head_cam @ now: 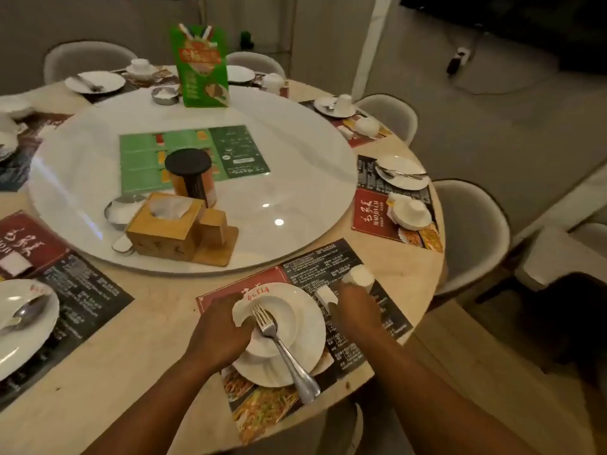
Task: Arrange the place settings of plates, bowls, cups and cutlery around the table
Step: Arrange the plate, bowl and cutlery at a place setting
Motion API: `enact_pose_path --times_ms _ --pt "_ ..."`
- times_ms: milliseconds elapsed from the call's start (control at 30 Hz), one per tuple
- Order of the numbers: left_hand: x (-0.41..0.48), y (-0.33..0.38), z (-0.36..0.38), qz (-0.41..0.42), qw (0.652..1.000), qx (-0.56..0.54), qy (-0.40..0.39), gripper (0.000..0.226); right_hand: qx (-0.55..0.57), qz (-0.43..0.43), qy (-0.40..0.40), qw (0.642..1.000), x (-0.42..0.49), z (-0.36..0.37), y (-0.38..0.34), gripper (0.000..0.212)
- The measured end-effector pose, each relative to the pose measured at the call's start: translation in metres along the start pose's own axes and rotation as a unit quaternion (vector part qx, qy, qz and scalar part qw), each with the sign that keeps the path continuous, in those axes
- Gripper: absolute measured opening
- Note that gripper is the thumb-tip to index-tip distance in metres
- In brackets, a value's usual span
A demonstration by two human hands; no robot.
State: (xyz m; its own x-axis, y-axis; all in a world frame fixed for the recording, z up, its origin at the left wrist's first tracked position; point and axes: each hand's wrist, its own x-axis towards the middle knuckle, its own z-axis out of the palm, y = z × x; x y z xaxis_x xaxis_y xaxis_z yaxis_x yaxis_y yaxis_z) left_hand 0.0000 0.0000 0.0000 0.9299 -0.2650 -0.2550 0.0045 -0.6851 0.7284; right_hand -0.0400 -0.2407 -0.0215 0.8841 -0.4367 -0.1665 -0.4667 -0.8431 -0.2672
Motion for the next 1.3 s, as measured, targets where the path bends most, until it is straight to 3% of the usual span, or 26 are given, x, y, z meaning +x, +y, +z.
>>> enact_pose_path --times_ms 300,500,600,733,933,1300 --pt "0.003 0.011 0.038 -0.071 0.994 -0.014 0.084 0.056 -0.065 -0.081 -0.044 0.994 0.048 0.019 0.011 0.035" --pt "0.010 0.011 0.051 -0.074 0.992 -0.017 0.099 0.055 -0.056 -0.077 -0.063 0.993 0.061 0.020 0.008 0.026" --pt "0.015 0.008 0.053 -0.078 0.991 -0.020 0.105 0.055 -0.006 -0.080 -0.075 0.994 0.076 0.015 0.003 0.032" --pt "0.015 0.005 0.055 -0.089 0.989 -0.031 0.117 0.057 0.036 -0.156 -0.073 0.984 0.104 0.006 -0.010 0.048" --pt "0.011 -0.001 0.050 -0.081 0.985 -0.049 0.147 0.056 -0.053 -0.249 -0.095 0.963 0.132 -0.001 -0.021 0.033" --pt "0.009 -0.007 0.053 -0.102 0.980 -0.045 0.164 0.058 -0.131 -0.305 -0.108 0.937 0.148 0.002 -0.020 0.038"
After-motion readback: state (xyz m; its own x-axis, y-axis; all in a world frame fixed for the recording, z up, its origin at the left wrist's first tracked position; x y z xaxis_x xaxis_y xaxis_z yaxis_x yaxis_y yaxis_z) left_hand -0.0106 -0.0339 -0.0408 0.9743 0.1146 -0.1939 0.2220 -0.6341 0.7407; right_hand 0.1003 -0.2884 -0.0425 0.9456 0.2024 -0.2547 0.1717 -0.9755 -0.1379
